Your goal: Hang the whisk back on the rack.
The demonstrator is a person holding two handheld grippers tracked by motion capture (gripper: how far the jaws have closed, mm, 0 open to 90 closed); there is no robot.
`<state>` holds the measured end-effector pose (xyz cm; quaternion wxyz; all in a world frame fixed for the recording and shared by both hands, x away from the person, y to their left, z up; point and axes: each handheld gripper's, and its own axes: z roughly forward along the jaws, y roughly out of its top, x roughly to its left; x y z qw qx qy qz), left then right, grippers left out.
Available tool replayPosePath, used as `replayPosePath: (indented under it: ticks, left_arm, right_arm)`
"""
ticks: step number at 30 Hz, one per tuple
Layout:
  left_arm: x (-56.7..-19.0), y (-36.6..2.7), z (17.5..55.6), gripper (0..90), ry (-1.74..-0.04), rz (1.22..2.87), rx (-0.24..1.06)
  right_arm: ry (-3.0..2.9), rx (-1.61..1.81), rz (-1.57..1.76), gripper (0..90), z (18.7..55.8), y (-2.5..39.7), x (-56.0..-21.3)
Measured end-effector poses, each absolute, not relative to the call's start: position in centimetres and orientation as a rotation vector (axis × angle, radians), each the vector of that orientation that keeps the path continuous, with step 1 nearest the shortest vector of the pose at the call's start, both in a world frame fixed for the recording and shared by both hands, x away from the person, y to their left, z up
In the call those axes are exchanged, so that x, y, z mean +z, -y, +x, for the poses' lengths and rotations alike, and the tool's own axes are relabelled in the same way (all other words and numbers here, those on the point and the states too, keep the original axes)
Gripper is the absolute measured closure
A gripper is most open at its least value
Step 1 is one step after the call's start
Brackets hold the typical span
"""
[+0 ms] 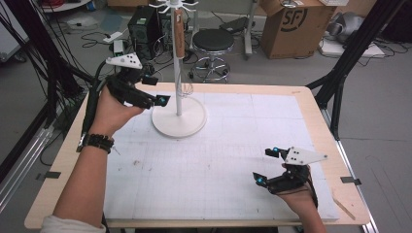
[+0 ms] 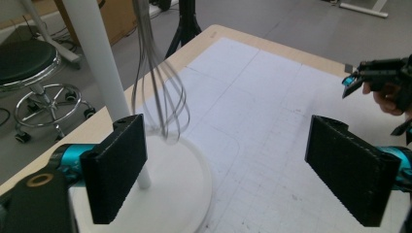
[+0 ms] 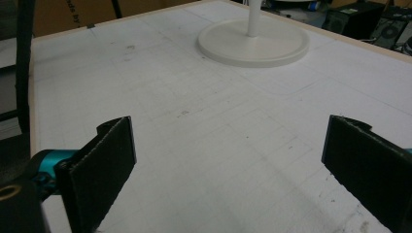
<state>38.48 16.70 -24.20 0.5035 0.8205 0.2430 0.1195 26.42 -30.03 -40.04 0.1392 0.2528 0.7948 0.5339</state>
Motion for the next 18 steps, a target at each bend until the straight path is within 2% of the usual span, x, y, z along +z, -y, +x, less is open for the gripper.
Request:
replayPosePath:
  ticks: [18]
  left_arm:
    - [-30.5,-20.0,33.6,6.7,-0.552,1.960,0.248]
  right_arm:
    - [-2.301,1.541,0.730,4.0,26.5,29.9,-40.1]
